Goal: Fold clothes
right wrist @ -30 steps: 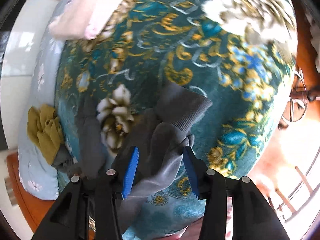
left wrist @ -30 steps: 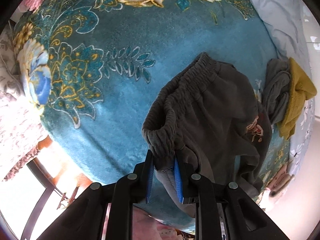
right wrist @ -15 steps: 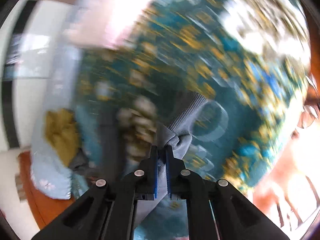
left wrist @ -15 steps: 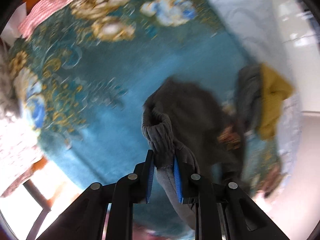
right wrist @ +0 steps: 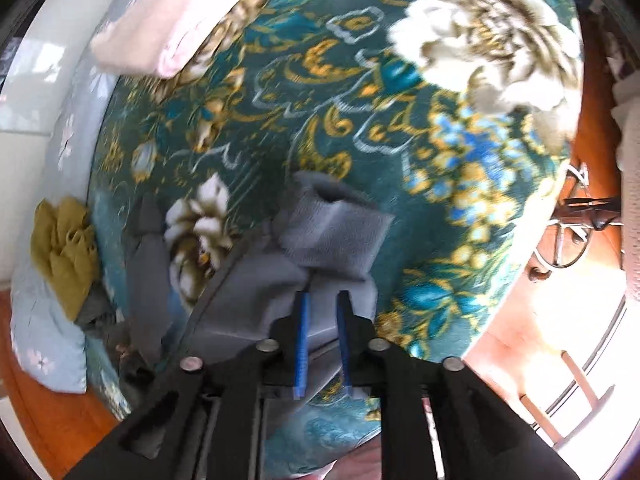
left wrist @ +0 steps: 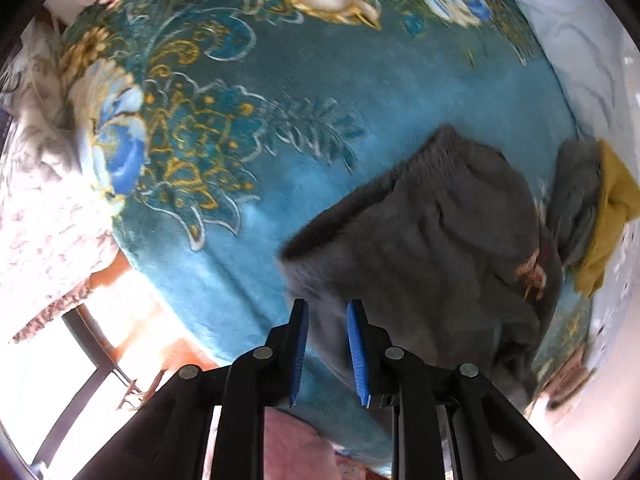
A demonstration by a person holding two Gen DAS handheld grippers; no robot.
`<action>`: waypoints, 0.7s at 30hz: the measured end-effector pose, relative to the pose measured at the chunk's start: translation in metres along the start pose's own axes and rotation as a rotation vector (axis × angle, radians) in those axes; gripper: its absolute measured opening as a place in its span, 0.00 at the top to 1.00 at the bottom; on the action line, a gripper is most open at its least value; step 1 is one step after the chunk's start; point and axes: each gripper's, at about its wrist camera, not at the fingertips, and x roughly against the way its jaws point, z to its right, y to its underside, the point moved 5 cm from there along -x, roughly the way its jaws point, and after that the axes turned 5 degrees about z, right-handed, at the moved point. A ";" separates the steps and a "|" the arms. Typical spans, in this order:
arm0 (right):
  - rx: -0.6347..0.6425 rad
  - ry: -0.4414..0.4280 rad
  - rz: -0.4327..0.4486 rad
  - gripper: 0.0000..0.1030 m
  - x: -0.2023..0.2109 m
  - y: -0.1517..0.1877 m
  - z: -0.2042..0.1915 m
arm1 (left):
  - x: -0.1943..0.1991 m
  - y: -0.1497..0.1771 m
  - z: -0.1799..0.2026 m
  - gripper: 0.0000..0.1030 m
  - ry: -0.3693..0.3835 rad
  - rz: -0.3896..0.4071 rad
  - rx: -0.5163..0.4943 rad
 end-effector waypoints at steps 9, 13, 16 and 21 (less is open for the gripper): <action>-0.026 -0.151 0.030 0.62 0.013 -0.015 -0.051 | 0.021 -0.013 0.014 0.73 0.110 0.045 0.112; 0.112 -0.226 -0.048 0.49 -0.002 -0.022 -0.108 | 0.042 -0.003 0.049 0.68 0.232 0.083 0.152; 0.177 -0.255 -0.115 0.46 -0.024 -0.034 -0.140 | 0.066 0.024 0.084 0.57 0.330 0.075 0.110; 0.065 -0.289 -0.219 0.46 -0.079 -0.058 -0.164 | 0.100 0.064 0.101 0.51 0.357 0.108 0.041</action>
